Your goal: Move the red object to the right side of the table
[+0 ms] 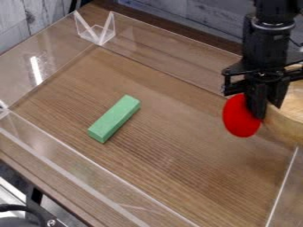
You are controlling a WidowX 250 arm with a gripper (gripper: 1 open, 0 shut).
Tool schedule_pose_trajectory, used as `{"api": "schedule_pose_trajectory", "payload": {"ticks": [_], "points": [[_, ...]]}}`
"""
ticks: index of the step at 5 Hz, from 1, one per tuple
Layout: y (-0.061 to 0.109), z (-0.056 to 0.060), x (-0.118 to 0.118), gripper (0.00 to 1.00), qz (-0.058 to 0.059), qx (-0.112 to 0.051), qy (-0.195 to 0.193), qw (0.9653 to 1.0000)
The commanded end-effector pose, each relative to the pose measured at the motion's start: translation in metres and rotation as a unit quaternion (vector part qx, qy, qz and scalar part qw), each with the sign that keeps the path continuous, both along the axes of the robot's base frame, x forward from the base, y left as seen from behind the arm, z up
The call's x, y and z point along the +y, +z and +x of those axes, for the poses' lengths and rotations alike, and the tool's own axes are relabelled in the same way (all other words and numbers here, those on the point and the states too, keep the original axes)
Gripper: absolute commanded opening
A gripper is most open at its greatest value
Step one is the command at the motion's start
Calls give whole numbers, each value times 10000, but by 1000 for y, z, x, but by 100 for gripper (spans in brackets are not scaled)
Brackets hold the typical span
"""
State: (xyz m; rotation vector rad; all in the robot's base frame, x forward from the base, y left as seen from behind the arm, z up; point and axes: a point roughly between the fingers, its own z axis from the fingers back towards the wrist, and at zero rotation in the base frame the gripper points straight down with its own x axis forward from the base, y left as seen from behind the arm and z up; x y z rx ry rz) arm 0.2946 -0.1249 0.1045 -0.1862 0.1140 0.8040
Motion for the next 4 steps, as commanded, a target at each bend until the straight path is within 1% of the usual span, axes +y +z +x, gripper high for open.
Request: {"api": "schedule_pose_trajectory", "payload": {"ticks": [1,2,3,4], "points": [[22,-9,-4,0,-154,-308,-104,9994],[14,-30,0,0,-203,-253,90,9994],[8,-39,6,0,-282,-223,369,9987],[-8,-45,-1,0,-368,-224,818,9957]]}}
